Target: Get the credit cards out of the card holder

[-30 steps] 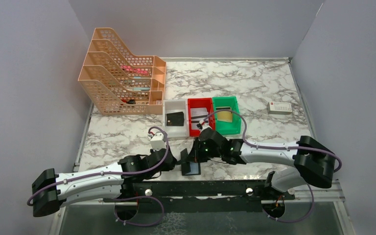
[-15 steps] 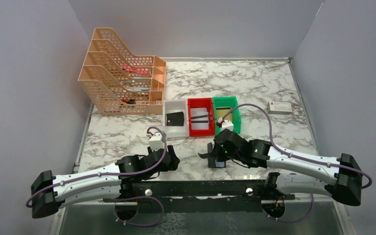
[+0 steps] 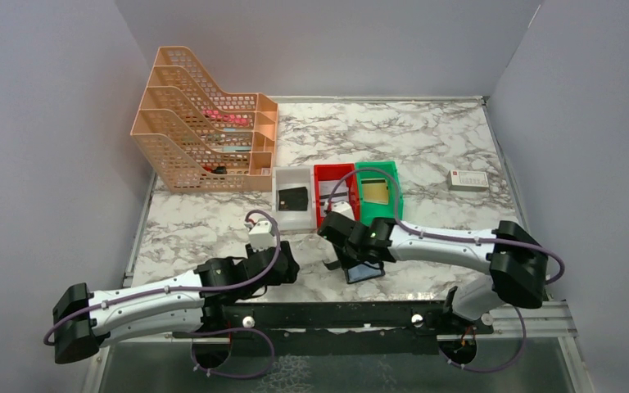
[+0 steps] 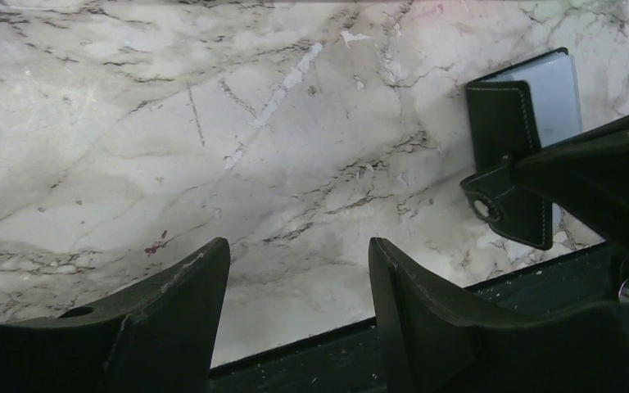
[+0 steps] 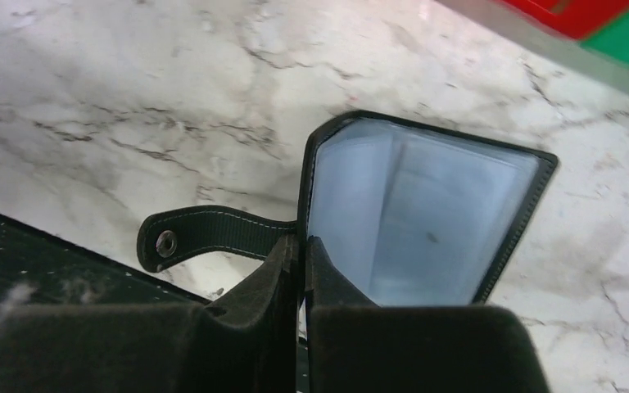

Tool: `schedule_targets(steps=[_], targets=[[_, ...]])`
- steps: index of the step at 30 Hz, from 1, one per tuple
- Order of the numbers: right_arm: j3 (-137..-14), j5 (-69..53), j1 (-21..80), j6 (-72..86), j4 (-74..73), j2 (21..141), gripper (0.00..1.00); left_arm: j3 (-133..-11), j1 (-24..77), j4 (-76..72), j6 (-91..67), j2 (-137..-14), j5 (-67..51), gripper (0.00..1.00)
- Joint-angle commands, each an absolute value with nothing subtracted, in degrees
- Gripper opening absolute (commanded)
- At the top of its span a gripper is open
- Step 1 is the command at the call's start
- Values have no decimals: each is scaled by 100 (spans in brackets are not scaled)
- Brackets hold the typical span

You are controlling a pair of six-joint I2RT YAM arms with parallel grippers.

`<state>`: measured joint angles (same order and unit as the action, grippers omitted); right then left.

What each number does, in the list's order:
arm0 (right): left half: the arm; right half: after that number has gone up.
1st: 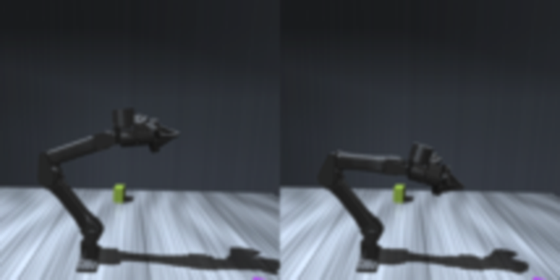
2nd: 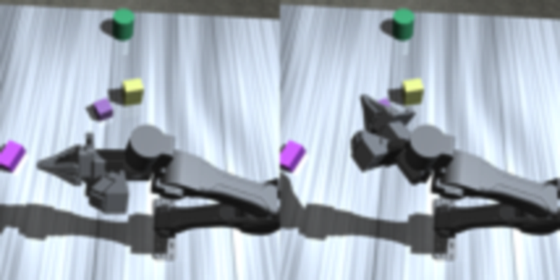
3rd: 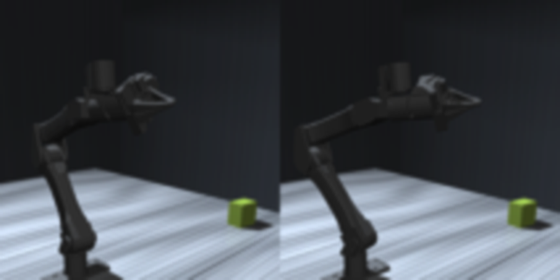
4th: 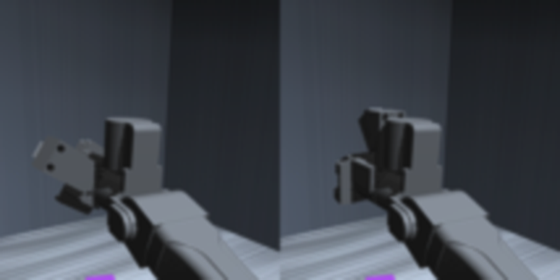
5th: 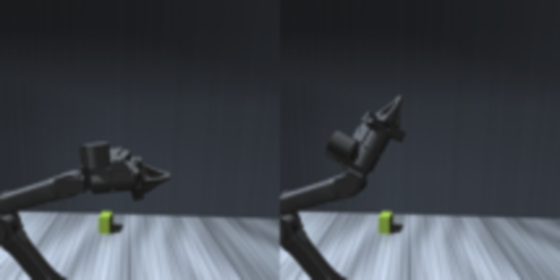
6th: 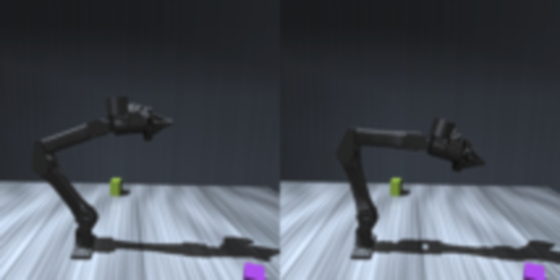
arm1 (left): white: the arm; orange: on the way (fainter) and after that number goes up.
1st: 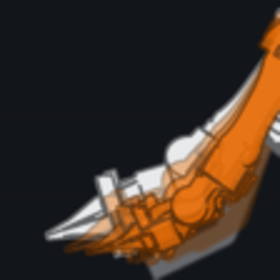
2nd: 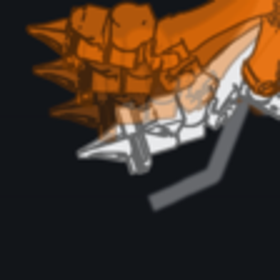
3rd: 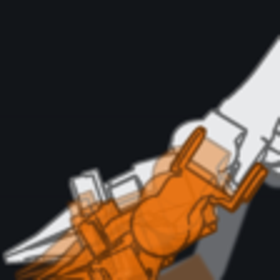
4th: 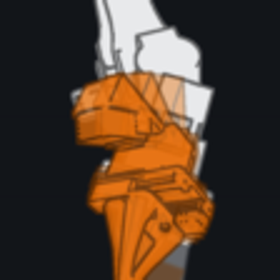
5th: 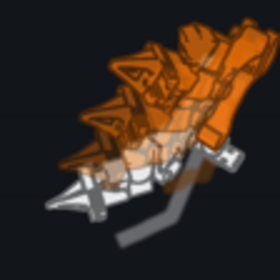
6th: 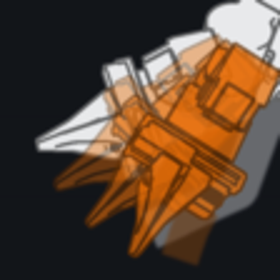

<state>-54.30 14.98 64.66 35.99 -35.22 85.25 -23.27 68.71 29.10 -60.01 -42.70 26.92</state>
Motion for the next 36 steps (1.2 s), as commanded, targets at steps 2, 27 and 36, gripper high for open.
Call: schedule_targets(steps=[2, 27, 36], targets=[[-5750, 1255, 6795, 3659, -3311, 9082, 12, -2512, 6864, 3783, -6693, -3817, 3359, 66], [-4524, 1698, 6468, 3917, -2751, 6777, 74, -2205, 6864, 3826, -6663, -2751, 3215, 66], [-3123, 254, 4972, 3954, -1839, 6131, 76, -2083, 6866, 1878, -5926, -4094, 2259, 67]])
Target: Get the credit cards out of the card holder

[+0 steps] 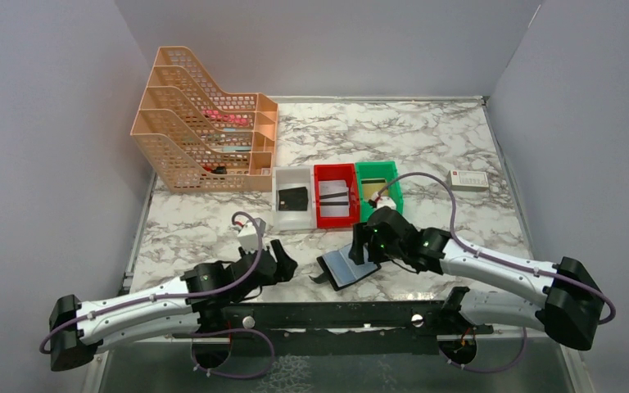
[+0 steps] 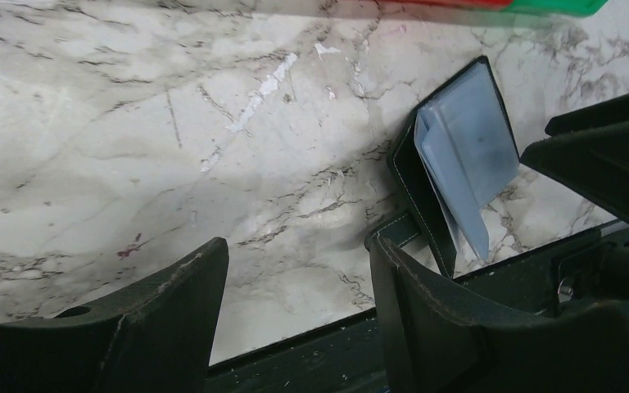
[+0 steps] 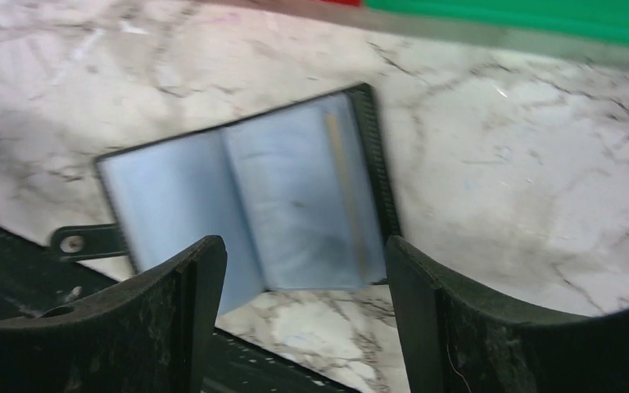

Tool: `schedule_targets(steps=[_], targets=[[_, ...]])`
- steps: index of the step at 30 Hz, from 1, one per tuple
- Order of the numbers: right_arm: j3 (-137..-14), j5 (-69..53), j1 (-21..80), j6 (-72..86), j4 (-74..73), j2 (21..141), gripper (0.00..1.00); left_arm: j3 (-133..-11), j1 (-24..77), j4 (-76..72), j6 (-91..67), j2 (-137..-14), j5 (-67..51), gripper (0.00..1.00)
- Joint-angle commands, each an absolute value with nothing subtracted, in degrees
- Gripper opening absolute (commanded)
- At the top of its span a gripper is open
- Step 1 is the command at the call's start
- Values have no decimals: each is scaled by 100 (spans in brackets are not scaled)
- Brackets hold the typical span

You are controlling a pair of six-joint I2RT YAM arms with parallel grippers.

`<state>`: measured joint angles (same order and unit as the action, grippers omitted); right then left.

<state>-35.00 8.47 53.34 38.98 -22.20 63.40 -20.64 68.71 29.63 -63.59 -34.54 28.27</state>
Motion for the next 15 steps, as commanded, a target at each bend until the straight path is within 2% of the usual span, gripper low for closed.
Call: schedule_targets(steps=[1, 5, 10, 15], targets=[[-3060, 187, 4914, 3932, -1775, 6112, 76, -2136, 6870, 1769, -5871, -4312, 2205, 68], [-2995, -23, 4819, 3837, -1587, 6130, 75, -2347, 6868, 1407, -5702, -5118, 2038, 68], [-3013, -113, 4816, 3840, -1523, 6263, 66, -2458, 6865, 921, -5623, -5878, 1838, 69], [-2969, -165, 4816, 3858, -1544, 6433, 64, -2573, 6866, 748, -5616, -6374, 1754, 68]])
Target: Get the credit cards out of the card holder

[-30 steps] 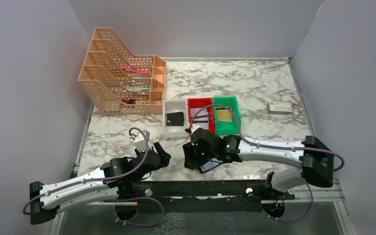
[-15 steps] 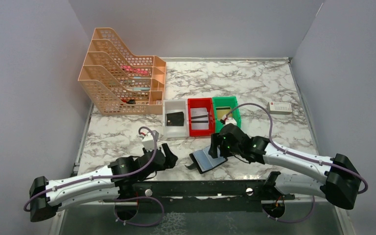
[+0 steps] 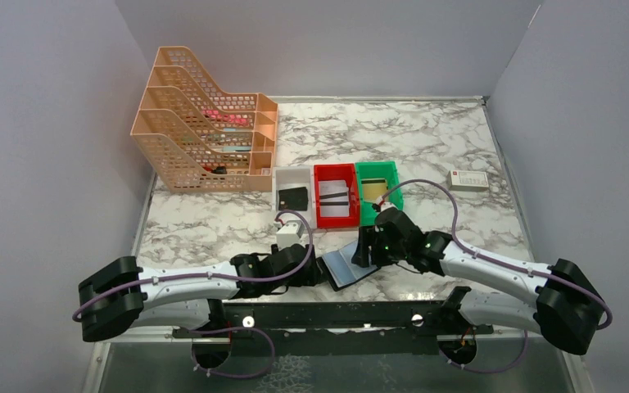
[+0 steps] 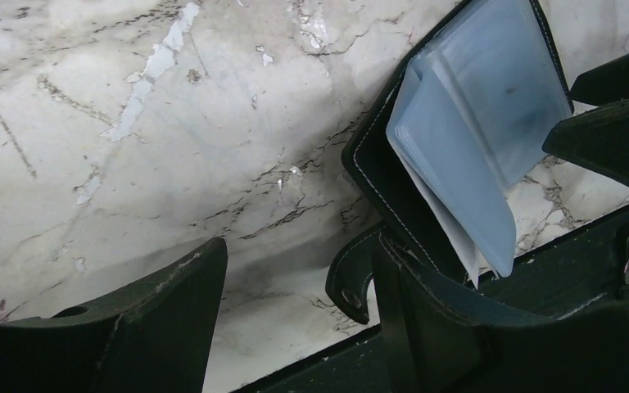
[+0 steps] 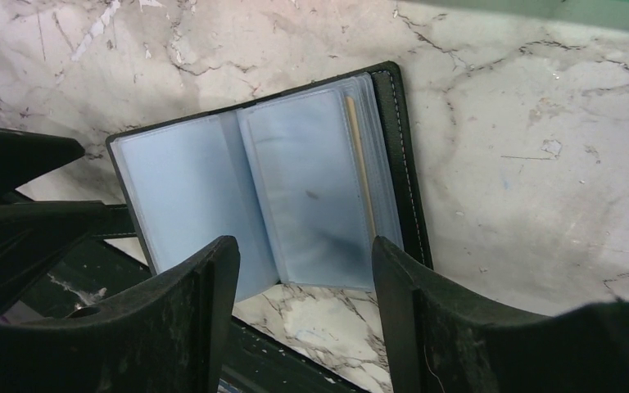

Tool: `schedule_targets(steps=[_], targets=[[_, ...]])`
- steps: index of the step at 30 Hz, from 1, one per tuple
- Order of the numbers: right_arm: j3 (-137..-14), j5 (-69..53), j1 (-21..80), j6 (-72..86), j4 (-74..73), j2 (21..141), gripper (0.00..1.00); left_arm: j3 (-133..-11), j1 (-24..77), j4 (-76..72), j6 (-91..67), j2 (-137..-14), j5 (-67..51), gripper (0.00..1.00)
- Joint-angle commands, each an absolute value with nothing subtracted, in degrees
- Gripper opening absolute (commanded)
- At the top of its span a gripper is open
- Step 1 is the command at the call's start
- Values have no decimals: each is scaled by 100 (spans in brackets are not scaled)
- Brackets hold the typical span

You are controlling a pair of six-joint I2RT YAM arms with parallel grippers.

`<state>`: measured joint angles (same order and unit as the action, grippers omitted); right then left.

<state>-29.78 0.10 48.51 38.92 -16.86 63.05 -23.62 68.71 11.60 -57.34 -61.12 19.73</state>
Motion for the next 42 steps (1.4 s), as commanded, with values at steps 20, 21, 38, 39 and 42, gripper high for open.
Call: schedule_targets(steps=[20, 21, 38, 39, 42], targets=[[-2925, -874, 4816, 3698, -1428, 6081, 35, -2777, 6868, 600, -5499, -6955, 1628, 49], [-2925, -1024, 4816, 3678, -1379, 6048, 34, -2796, 6868, 598, -5494, -6991, 1626, 49], [-2777, -2953, 4825, 3912, 149, 6696, 51, -2727, 6865, 877, -5669, -6585, 1997, 48], [-2797, -3036, 4837, 3885, 203, 6856, 52, -2695, 6867, 918, -5707, -6492, 2052, 48], [-2820, -3159, 4963, 3852, 385, 7267, 53, -2590, 6867, 1113, -5852, -6158, 2281, 48]])
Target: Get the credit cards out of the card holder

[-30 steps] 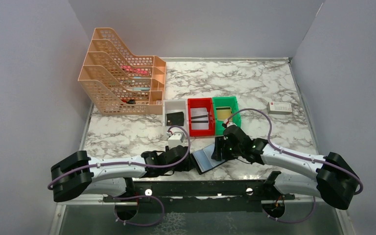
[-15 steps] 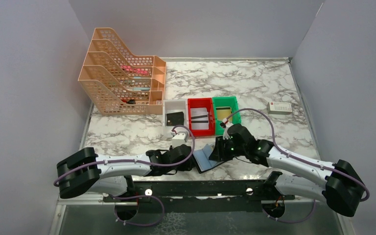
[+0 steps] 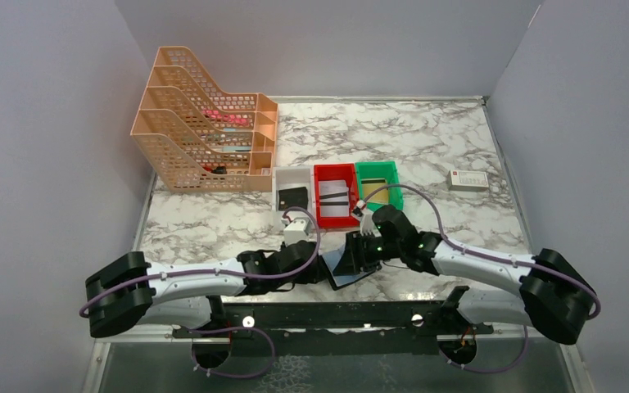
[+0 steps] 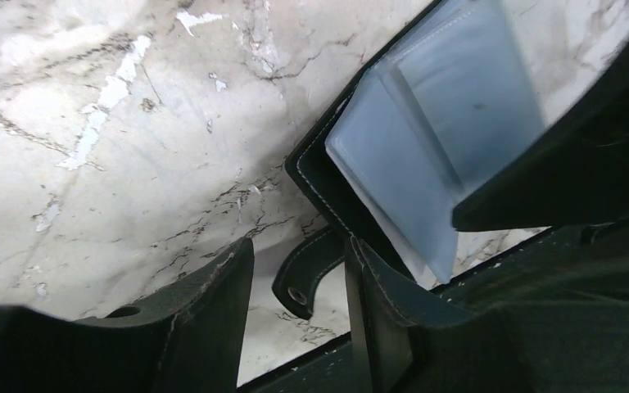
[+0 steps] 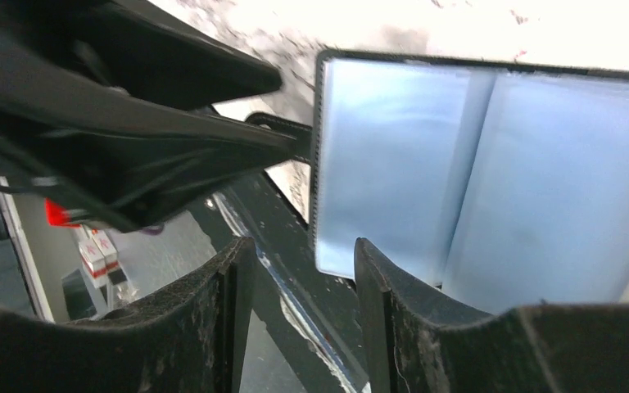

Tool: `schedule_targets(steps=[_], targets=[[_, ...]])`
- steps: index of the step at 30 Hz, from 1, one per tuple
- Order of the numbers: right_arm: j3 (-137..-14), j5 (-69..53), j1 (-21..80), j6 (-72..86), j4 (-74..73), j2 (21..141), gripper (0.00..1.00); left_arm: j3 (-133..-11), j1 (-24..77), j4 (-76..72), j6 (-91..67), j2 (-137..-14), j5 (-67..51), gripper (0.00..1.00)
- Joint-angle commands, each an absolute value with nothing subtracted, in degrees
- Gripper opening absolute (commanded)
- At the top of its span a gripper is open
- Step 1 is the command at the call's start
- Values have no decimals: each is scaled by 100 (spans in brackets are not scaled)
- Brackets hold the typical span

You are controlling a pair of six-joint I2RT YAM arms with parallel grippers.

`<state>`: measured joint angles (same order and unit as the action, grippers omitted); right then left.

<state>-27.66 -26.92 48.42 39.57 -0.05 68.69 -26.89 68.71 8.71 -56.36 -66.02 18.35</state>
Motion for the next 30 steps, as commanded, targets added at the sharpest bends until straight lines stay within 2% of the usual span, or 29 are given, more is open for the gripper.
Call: schedule_targets(steps=[1, 7, 12, 18, 23, 30], targets=[[-2856, -3156, 5029, 3826, 396, 7395, 54, -2552, 6867, 1173, -5895, -6027, 2356, 48], [-3417, -2712, 5683, 3612, 27, 8085, 55, -2320, 6859, 1485, -6081, -5248, 2654, 48], [-3478, -1100, 5757, 3869, -713, 7258, 59, -2262, 6859, 1652, -6088, -4971, 2634, 49], [-3507, 765, 5645, 3865, -1927, 6223, 73, -2271, 6859, 1343, -5821, -5156, 2308, 52], [-3479, 784, 5343, 3886, -2311, 6529, 73, -2320, 6863, 1092, -5659, -5520, 2008, 56], [-3271, 503, 5274, 3990, -2062, 6603, 73, -2361, 6863, 1109, -5674, -5881, 1711, 57]])
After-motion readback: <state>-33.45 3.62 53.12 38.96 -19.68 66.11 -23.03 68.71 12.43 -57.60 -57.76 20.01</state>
